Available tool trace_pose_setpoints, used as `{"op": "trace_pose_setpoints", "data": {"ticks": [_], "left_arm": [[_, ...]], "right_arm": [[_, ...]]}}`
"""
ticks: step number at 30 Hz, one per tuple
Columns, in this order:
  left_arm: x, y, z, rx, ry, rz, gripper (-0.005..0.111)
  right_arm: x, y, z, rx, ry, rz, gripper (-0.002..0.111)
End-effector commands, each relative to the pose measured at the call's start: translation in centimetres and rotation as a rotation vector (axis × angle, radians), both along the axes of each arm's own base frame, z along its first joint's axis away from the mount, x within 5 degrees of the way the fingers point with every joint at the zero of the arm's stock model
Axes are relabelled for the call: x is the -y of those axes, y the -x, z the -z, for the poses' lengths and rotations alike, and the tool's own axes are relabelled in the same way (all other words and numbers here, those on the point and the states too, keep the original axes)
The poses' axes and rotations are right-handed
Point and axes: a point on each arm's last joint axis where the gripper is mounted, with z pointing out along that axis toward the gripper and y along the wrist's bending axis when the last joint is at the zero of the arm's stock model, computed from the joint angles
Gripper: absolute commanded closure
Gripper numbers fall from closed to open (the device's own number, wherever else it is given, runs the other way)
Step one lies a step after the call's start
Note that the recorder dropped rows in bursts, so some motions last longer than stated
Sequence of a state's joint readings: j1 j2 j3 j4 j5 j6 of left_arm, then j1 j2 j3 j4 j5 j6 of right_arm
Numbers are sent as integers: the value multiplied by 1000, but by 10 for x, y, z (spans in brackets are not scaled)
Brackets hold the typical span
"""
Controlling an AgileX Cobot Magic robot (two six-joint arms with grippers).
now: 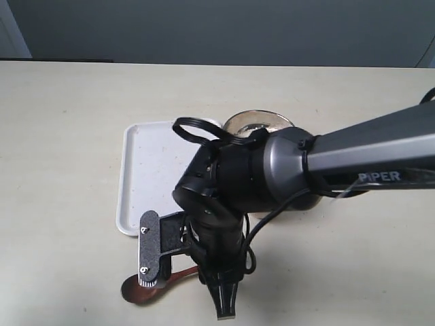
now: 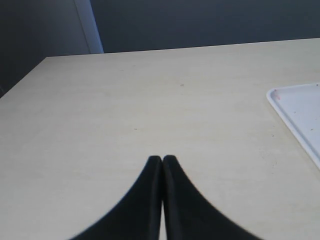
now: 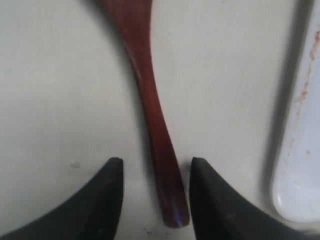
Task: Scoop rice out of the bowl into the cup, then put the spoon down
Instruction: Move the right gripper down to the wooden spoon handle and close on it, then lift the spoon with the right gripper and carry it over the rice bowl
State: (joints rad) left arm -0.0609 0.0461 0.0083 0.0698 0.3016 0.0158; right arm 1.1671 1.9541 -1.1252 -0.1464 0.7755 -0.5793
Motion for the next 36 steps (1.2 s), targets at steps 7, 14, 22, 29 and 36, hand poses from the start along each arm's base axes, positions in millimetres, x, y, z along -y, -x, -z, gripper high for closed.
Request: {"op": "trace_pose_setpoints", "data": {"ticks": [7,14,22,29,36], "left_arm": [[0,0,-4,21,7,1,106],[0,0,-4,21,7,1,106],[0,0,-4,21,7,1,106],[0,0,-4,21,7,1,106],[0,0,-4,21,7,1,106]], "right_arm": [[0,1,16,-22,29,9,98],[1,2,17,-36,43,19,103],[7,4,-19,-18,5,27,109],[20,7,-83,64,-140,19,109],[54,-16,-132,436,-34,72,109]]}}
